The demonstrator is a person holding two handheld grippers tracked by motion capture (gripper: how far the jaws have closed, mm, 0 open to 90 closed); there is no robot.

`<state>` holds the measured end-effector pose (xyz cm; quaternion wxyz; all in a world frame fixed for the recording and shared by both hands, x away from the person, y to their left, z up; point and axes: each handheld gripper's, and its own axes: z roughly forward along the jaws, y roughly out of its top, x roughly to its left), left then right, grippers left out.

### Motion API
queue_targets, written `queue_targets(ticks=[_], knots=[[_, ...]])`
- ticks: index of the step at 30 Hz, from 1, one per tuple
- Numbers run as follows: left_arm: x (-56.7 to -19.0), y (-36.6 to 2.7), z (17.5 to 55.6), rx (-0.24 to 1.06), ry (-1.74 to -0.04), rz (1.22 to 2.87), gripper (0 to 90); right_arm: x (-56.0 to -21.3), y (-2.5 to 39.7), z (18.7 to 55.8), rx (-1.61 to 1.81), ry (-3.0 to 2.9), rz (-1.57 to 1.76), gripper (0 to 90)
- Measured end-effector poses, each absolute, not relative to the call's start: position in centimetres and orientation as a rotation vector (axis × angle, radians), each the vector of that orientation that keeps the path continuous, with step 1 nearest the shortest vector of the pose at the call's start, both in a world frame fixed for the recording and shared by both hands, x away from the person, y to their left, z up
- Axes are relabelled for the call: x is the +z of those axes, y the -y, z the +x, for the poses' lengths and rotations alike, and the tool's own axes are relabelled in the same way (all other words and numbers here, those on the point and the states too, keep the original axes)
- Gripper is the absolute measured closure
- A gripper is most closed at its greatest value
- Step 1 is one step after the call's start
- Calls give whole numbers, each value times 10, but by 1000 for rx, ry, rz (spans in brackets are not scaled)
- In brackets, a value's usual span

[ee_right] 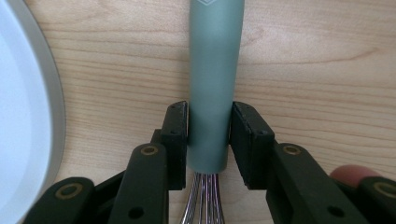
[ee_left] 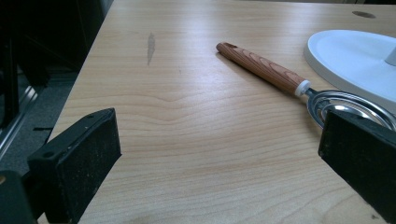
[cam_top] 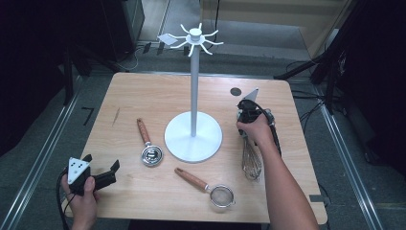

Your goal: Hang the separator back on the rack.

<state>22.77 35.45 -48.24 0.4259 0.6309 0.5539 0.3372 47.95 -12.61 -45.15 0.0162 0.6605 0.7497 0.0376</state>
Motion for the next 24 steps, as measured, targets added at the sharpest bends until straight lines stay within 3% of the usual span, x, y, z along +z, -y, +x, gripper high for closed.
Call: queue_targets(ticks=[24], knots=[[-482, -356, 228, 840, -1403, 1555, 0, -461, 119, 485, 8, -2300, 2093, 706]])
